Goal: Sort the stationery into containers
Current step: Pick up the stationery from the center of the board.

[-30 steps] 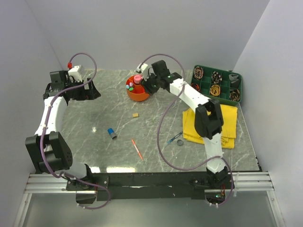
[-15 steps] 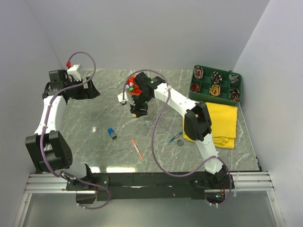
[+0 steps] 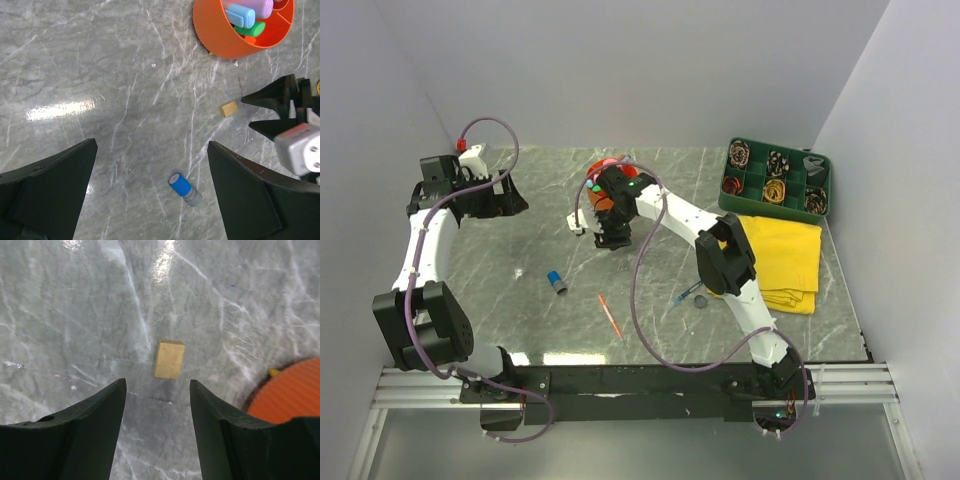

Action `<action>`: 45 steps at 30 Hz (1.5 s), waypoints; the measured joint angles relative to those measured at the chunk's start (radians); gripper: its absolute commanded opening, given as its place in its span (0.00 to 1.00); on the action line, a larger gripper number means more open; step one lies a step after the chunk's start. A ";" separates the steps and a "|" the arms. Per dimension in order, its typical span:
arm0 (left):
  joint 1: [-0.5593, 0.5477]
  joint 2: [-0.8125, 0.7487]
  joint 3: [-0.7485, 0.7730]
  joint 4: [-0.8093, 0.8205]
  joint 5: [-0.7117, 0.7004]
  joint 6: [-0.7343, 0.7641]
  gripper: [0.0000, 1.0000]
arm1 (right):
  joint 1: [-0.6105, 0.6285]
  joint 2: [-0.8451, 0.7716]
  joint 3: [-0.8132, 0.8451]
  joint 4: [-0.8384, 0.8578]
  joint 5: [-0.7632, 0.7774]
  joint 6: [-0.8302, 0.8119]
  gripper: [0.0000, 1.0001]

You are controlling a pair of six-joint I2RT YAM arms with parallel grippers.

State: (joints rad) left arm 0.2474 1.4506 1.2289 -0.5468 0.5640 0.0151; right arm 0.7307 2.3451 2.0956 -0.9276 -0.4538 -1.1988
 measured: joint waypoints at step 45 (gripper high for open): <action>0.002 0.006 -0.015 0.013 0.026 -0.002 1.00 | 0.011 -0.002 0.076 -0.017 0.005 0.082 0.45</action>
State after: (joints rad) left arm 0.2497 1.4570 1.2137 -0.5339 0.5900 0.0135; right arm 0.7418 2.3428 2.1719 -0.9443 -0.4492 -1.1164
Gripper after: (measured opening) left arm 0.994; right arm 0.464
